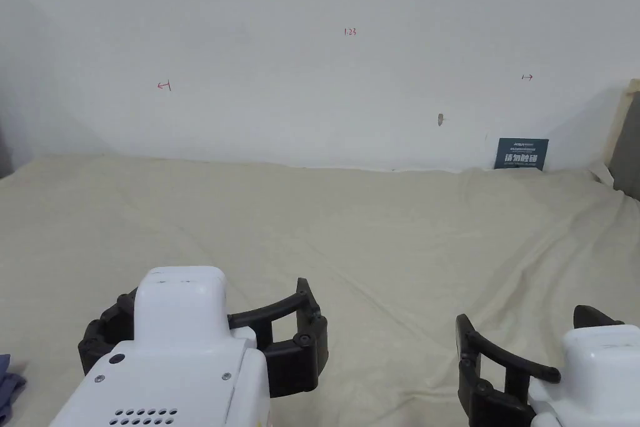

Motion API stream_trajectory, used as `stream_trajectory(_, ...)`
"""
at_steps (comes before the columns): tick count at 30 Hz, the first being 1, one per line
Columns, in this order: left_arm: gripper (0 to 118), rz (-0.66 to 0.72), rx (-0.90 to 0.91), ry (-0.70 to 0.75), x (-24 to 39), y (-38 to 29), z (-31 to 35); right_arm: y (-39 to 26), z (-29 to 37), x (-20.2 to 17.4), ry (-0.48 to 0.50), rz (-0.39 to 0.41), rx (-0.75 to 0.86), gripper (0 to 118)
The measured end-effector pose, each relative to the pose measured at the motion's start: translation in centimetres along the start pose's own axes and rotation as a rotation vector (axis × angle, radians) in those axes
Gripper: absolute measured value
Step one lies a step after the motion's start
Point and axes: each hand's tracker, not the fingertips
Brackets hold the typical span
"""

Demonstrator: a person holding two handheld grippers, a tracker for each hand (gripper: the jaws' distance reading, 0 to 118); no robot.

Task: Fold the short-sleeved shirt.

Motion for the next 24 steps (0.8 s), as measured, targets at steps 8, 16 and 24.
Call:
stream_trajectory(8,118,0.025,0.013,0.001,-0.16,-0.01,0.23,-0.09,0.04,0.13,0.011,-0.014,-0.005,99)
stream_trajectory(16,118,0.057,-0.004,0.012,-0.59,-0.03,-0.06,-0.1,0.13,-0.1,0.01,0.001,-0.002,99)
stream_trajectory(24,118,0.037,0.001,0.015,-0.47,-0.01,0.07,-0.13,0.07,-0.16,0.008,-0.001,-0.006,99)
